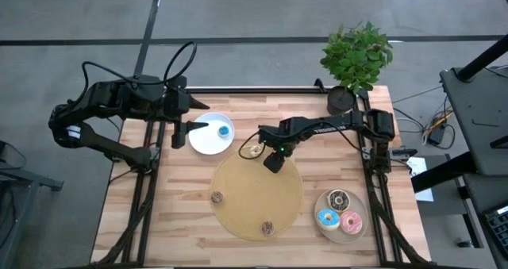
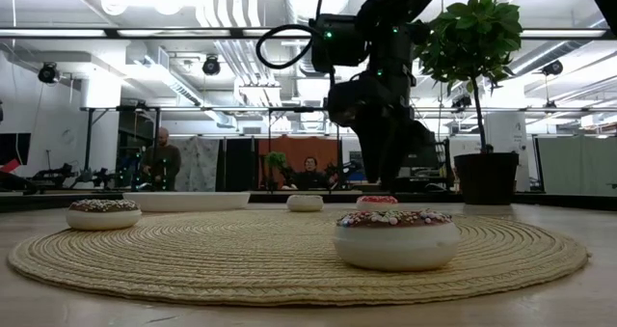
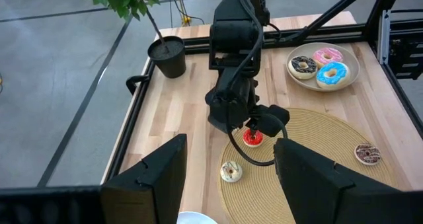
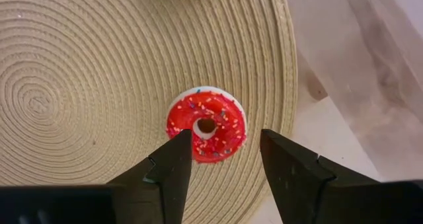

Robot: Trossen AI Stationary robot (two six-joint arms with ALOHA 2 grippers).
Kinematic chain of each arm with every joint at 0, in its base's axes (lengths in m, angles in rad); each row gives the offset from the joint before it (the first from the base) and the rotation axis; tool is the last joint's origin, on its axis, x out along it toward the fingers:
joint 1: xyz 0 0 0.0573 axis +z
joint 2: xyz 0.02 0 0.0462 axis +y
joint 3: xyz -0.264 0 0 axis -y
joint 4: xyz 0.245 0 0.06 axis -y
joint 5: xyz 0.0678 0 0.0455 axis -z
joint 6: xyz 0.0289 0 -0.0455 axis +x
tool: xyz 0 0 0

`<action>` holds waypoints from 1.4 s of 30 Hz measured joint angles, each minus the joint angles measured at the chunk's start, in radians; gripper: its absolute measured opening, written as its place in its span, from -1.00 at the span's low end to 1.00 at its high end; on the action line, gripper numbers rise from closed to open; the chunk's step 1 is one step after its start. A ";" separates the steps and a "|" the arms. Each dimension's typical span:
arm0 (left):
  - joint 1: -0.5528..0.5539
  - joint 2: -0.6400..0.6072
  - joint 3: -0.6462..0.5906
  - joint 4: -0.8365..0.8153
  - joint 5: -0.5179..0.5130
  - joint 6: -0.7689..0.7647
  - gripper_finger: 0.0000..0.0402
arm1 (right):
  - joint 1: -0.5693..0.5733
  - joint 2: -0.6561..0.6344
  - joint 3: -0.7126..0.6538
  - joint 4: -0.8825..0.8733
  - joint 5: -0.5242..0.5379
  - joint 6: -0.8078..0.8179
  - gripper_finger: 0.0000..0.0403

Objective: Pick & Place donuts
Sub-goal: Put the small red donut into the white plate

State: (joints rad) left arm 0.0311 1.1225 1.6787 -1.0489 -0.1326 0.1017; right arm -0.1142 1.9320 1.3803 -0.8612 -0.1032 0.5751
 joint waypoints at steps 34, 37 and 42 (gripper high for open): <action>0.000 0.000 0.000 0.000 0.000 -0.001 -0.01 | 0.005 0.004 -0.058 0.061 -0.013 -0.003 -0.16; 0.000 0.000 0.000 0.000 0.000 -0.001 -0.01 | 0.005 0.004 -0.061 0.062 -0.012 -0.002 -0.16; 0.000 0.000 0.000 0.000 0.000 -0.001 -0.01 | 0.005 0.004 -0.063 0.066 -0.004 -0.002 -0.16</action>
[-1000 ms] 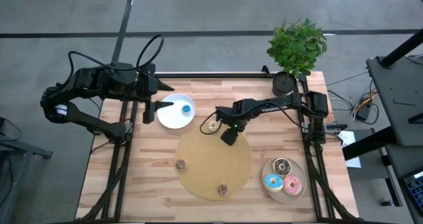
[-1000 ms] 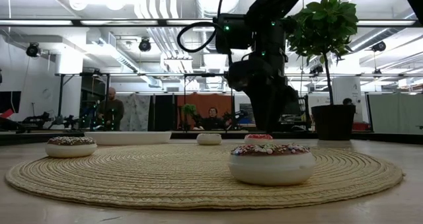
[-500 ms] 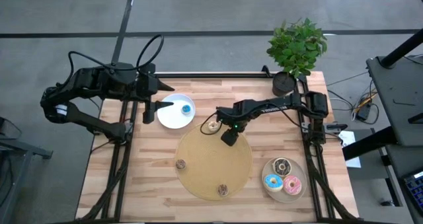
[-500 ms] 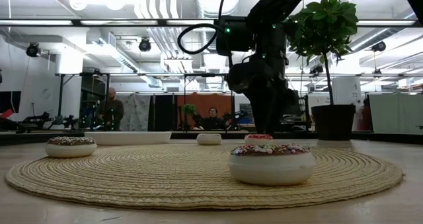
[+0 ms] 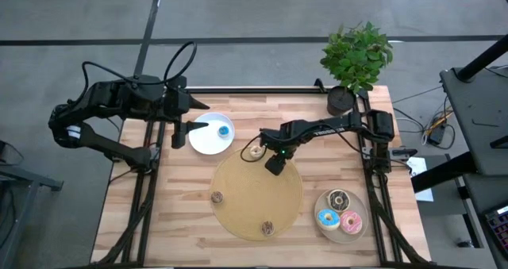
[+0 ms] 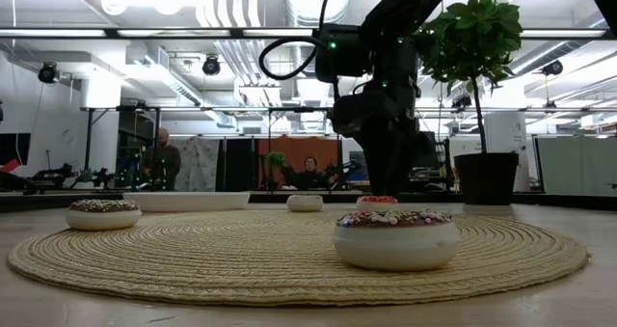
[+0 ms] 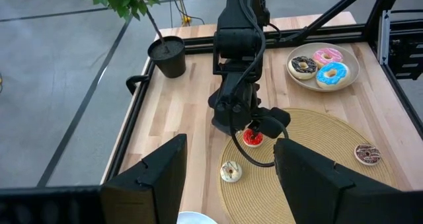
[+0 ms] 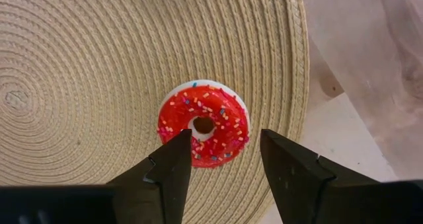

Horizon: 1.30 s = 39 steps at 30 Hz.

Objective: Pick & Place donuts
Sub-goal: Put the small red donut into the white plate

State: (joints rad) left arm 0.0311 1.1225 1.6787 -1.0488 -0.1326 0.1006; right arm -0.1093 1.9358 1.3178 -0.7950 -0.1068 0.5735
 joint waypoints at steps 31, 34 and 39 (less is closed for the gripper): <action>0.000 0.000 0.000 0.000 0.000 0.001 -0.01 | -0.001 0.000 -0.039 0.047 0.005 0.015 -0.16; 0.000 0.000 0.000 0.000 0.000 0.001 -0.01 | -0.001 0.000 -0.049 0.047 0.005 0.015 -0.16; 0.000 0.000 0.000 0.000 0.000 0.001 -0.01 | -0.001 0.000 -0.058 0.048 0.004 0.015 -0.16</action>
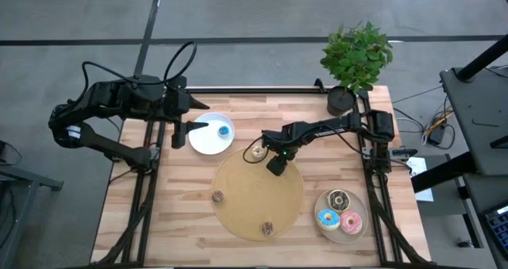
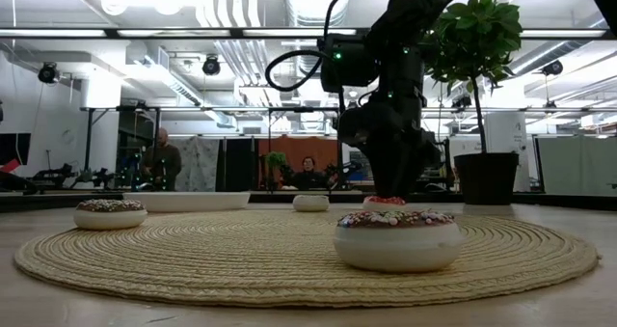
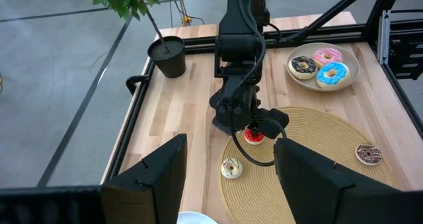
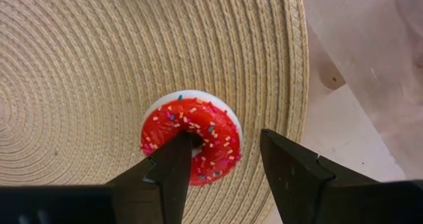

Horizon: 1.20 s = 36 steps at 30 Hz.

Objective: Pick & Place donuts
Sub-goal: Put the small red donut into the white plate

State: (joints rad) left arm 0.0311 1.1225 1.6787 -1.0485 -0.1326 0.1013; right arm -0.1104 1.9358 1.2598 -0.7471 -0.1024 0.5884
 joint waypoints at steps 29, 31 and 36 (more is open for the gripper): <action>0.000 0.000 0.000 0.000 0.000 0.000 -0.01 | -0.001 0.000 0.115 -0.049 -0.003 -0.013 -0.69; 0.000 0.000 0.000 0.000 0.000 0.000 -0.01 | -0.002 0.000 0.149 -0.056 -0.003 -0.020 -0.67; 0.000 0.000 0.000 0.000 0.000 0.000 -0.01 | -0.007 0.000 0.234 -0.056 -0.004 -0.045 -0.62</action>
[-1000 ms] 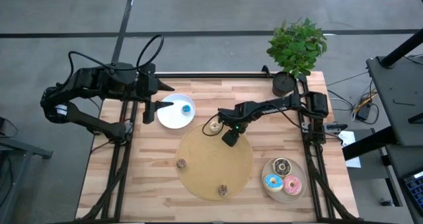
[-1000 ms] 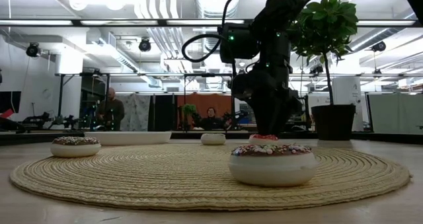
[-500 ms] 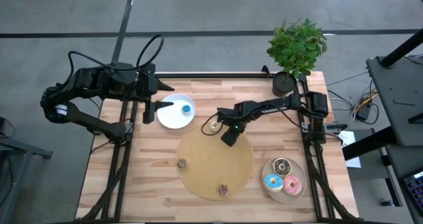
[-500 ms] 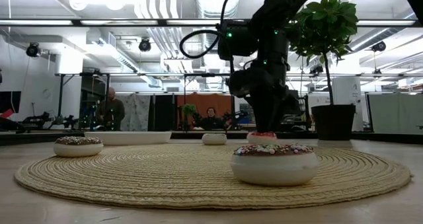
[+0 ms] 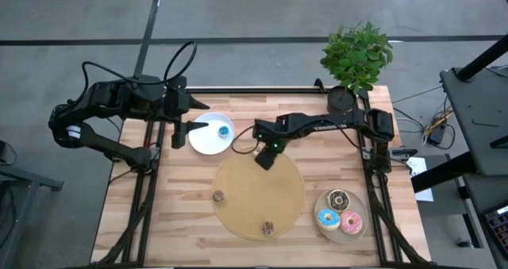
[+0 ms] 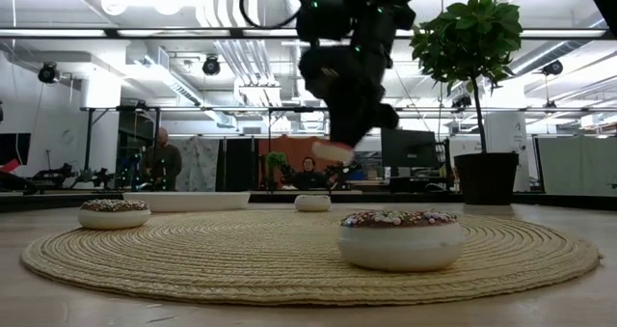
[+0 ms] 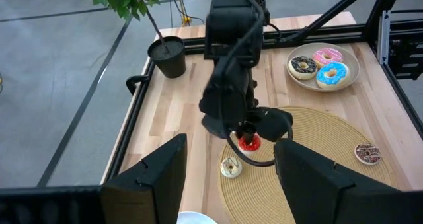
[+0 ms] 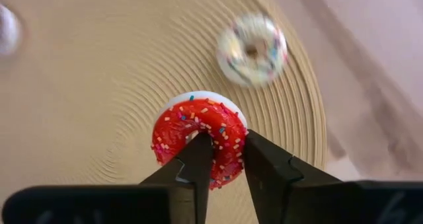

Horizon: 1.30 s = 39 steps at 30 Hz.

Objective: Pick & Place donuts
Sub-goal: Put the small red donut into the white plate

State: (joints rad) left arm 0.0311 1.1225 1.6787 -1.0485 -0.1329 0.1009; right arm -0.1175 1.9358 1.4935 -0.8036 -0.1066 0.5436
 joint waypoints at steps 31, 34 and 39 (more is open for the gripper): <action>0.000 0.000 0.000 0.001 0.000 0.022 -0.01 | -0.096 0.000 0.086 0.157 -0.015 -0.032 -0.58; 0.000 0.000 0.000 0.001 0.000 0.022 -0.01 | -0.099 0.000 0.086 0.188 -0.035 -0.031 -0.61; 0.000 0.000 0.000 0.001 0.000 0.022 -0.01 | -0.106 0.000 0.086 0.224 -0.036 -0.026 -0.61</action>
State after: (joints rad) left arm 0.0314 1.1225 1.6790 -1.0477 -0.1329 0.1230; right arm -0.2237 1.9358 1.5791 -0.5799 -0.1430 0.5180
